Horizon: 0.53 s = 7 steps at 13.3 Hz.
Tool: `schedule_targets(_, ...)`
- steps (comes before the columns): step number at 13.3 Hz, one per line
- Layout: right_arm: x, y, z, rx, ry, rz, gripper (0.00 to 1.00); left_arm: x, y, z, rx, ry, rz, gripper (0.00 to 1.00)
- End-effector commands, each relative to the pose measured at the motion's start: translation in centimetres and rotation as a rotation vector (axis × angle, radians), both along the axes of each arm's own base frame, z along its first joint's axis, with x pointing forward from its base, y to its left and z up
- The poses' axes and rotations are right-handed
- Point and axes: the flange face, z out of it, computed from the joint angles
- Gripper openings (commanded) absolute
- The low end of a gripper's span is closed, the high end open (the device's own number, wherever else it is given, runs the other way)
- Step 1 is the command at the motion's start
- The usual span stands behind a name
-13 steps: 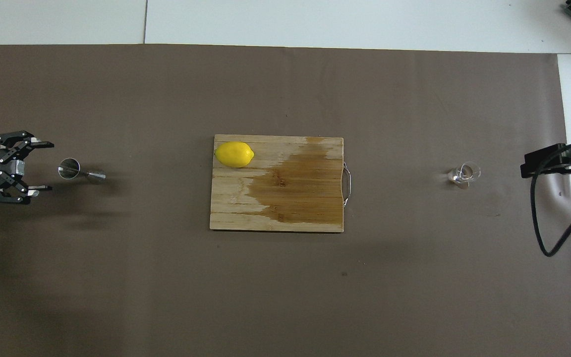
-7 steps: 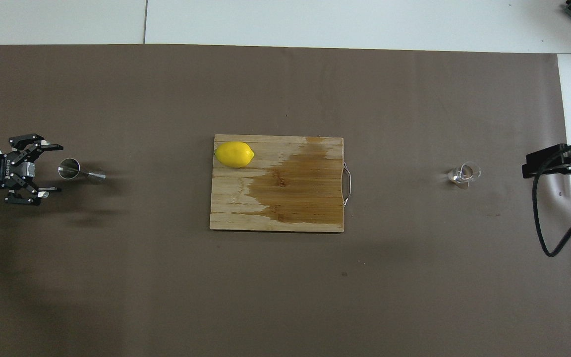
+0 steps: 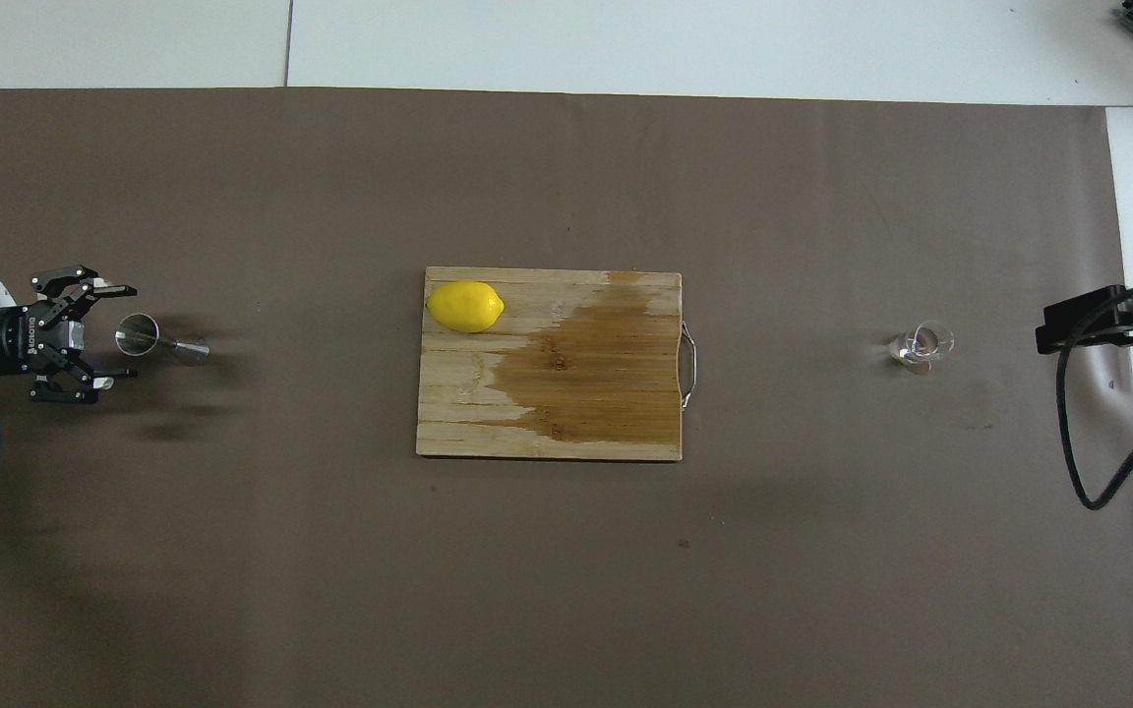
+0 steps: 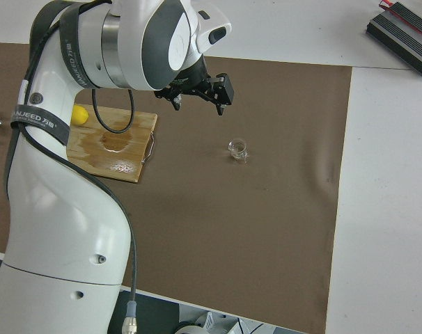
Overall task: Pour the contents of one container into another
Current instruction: 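Move the open left gripper around the small metal cup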
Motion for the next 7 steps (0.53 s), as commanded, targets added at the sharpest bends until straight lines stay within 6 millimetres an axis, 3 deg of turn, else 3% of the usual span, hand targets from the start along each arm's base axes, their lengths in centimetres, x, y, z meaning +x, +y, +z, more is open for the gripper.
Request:
schedule_targets(1, -0.62, -0.51, -0.04, -0.001, 0.009, 0.017, 1.00, 0.30, -0.12, -0.48, -0.011, -0.016, 0.024, 1.00)
schedule_targets(7, -0.63, -0.67, -0.04, -0.001, 0.009, 0.016, 1.00, 0.51, -0.76, -1.02, 0.009, -0.060, 0.027, 1.00)
